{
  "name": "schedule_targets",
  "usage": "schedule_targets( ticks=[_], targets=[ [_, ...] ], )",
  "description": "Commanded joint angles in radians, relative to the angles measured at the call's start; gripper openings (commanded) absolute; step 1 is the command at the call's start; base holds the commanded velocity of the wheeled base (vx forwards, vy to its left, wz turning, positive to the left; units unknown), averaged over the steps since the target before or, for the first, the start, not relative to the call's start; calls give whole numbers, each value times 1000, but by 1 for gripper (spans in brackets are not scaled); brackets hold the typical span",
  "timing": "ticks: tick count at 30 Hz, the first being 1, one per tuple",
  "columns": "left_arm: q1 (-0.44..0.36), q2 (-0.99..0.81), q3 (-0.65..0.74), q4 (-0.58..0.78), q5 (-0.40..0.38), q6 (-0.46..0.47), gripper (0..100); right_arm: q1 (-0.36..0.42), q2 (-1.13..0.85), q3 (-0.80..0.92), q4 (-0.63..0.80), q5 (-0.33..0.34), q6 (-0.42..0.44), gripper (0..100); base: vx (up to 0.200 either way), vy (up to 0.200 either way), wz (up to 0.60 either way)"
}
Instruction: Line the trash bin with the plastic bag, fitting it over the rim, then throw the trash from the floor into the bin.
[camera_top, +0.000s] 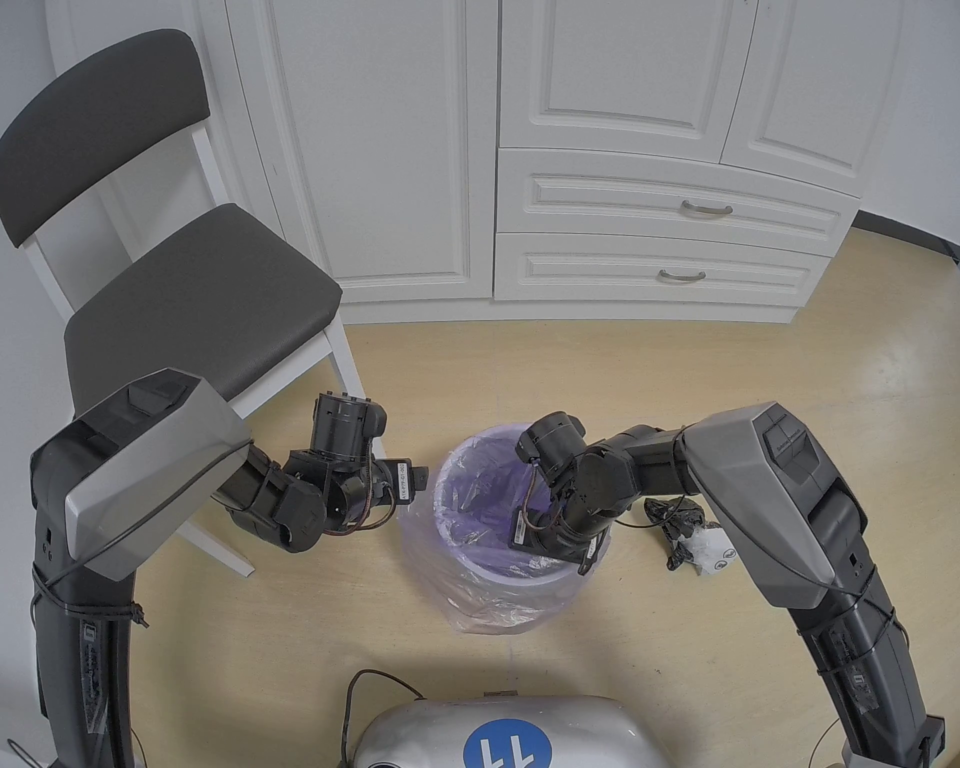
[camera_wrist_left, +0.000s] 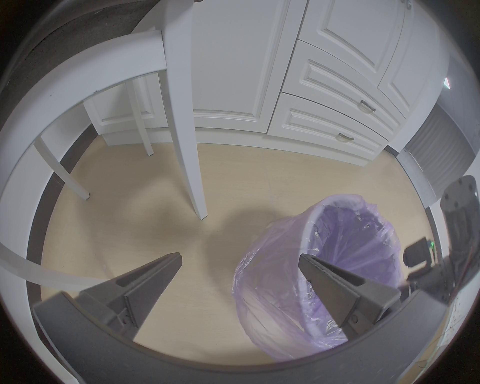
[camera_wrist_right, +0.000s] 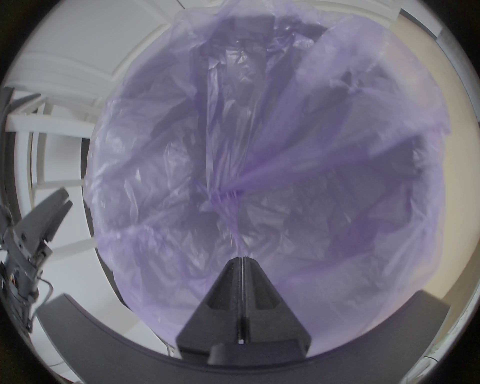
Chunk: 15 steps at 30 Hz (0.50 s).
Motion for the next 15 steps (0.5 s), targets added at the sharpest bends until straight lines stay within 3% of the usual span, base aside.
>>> schedule_targets(
  ticks=[1, 15],
  targets=[
    [0, -3, 16, -14, 1, 0, 100, 47, -40, -3, 103, 7, -42, 0, 0, 0, 0],
    [-2, -4, 19, -17, 1, 0, 100, 116, -91, 80, 108, 2, -52, 0, 0, 0, 0]
  ],
)
